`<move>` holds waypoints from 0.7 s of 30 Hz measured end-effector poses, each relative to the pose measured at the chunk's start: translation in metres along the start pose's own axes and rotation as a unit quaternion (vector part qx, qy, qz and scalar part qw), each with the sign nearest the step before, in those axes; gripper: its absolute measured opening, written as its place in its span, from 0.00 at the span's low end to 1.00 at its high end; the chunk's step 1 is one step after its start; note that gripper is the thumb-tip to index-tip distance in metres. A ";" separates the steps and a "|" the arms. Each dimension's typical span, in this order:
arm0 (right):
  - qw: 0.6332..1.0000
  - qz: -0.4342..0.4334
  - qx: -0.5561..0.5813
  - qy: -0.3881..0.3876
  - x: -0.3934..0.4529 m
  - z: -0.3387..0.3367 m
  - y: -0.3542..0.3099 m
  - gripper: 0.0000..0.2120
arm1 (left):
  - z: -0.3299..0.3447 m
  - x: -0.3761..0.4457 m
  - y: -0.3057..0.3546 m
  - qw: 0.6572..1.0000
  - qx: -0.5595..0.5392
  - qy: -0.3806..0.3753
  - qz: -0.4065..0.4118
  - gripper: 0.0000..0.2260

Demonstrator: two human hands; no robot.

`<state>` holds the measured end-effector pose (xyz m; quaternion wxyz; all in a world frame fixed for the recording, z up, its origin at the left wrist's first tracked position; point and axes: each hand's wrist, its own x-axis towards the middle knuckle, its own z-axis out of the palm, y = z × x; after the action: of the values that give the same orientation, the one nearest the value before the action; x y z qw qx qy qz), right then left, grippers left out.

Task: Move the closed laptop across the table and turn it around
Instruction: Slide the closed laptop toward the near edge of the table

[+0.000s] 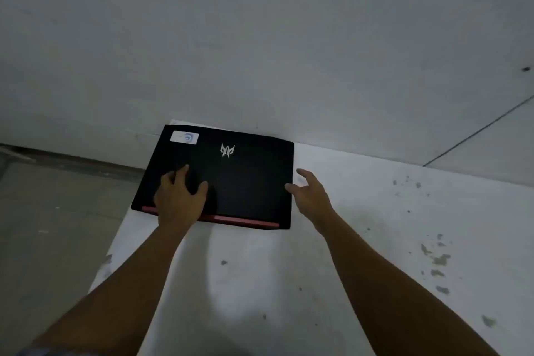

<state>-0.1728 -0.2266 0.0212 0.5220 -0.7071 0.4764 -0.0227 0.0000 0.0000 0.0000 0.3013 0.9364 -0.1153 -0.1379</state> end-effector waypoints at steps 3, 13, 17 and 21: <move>0.998 0.025 -0.048 -0.014 0.011 0.019 0.002 0.30 | 0.003 0.017 -0.012 0.996 0.081 0.014 -0.020 0.34; 0.987 0.066 -0.148 -0.016 0.032 0.052 0.008 0.40 | 0.004 0.052 -0.045 0.987 0.146 0.013 -0.072 0.40; 0.979 0.069 -0.190 -0.020 0.038 0.055 0.007 0.43 | 0.001 0.062 -0.041 0.986 0.129 0.015 -0.105 0.43; 0.975 0.087 -0.203 -0.008 0.039 0.060 0.007 0.43 | -0.011 0.075 -0.049 0.987 0.106 -0.021 -0.115 0.52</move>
<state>-0.1242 -0.2106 -0.0293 0.3713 -0.7545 0.5263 0.1260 0.0806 0.0218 -0.0346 0.1799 0.9670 -0.0276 -0.1784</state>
